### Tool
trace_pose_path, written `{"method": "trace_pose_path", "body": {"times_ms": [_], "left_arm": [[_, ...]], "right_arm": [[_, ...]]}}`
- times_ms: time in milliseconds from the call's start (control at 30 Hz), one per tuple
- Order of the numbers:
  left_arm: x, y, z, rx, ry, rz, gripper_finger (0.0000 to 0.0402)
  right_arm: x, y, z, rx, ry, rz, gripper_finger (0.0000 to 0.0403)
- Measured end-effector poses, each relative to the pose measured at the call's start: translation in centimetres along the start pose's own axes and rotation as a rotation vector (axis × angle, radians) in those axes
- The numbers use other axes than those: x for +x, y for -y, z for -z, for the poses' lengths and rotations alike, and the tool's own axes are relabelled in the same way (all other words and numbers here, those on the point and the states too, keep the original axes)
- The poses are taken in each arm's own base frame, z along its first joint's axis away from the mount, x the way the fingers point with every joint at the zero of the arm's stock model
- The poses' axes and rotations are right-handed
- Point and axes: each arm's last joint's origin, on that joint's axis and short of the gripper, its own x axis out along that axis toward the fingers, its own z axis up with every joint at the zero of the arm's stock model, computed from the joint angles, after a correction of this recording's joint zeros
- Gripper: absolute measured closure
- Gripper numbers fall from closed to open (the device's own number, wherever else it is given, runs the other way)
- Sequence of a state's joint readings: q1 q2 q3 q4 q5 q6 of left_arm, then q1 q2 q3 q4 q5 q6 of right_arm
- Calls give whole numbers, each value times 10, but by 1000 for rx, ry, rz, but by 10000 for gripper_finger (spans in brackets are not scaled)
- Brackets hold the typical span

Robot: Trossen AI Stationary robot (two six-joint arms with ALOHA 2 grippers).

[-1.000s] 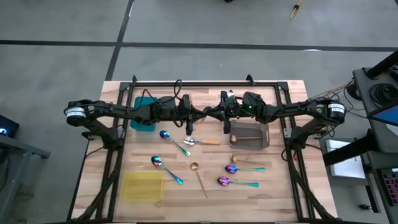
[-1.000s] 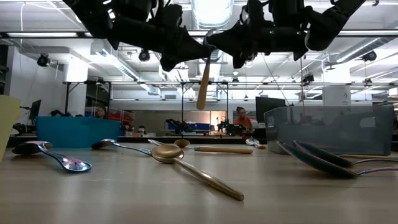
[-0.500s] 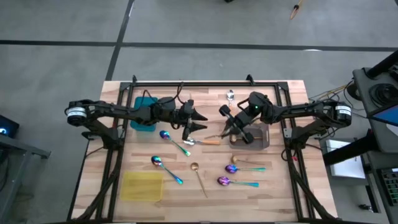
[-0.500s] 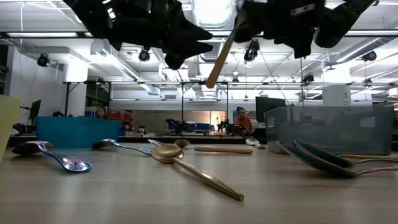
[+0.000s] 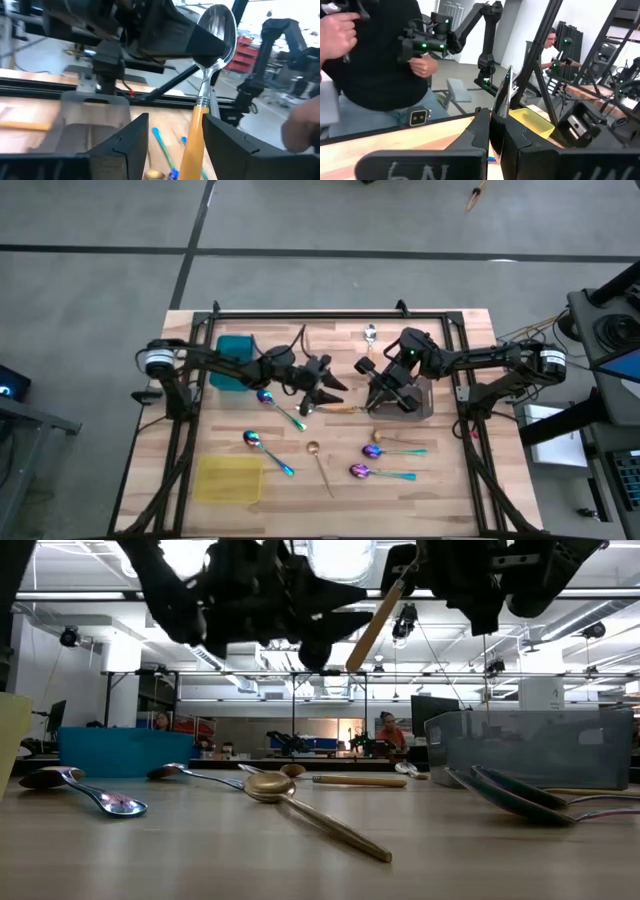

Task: Sort silverware by color (type)
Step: Put the yellow spoon into the yellow bin

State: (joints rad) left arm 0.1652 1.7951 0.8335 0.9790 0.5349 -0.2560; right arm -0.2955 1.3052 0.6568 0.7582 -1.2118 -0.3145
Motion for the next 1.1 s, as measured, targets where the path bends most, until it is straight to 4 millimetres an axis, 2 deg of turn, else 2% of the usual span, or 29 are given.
{"method": "trace_pose_path", "body": {"times_ms": [367, 567, 833, 1100], "left_arm": [[50, -22, 9, -116, -105, 378, 252], [69, -33, 15, -178, -155, 494, 283], [78, -38, 17, -207, -176, 541, 366], [75, -38, 14, -252, -184, 528, 369]], "right_arm": [[0, -4, 4, -35, 10, -50, 394], [-1, -7, 7, -74, 22, -101, 394], [-1, -8, 9, -78, 18, -102, 394], [-4, -7, 8, -10, 12, -90, 391]]}}
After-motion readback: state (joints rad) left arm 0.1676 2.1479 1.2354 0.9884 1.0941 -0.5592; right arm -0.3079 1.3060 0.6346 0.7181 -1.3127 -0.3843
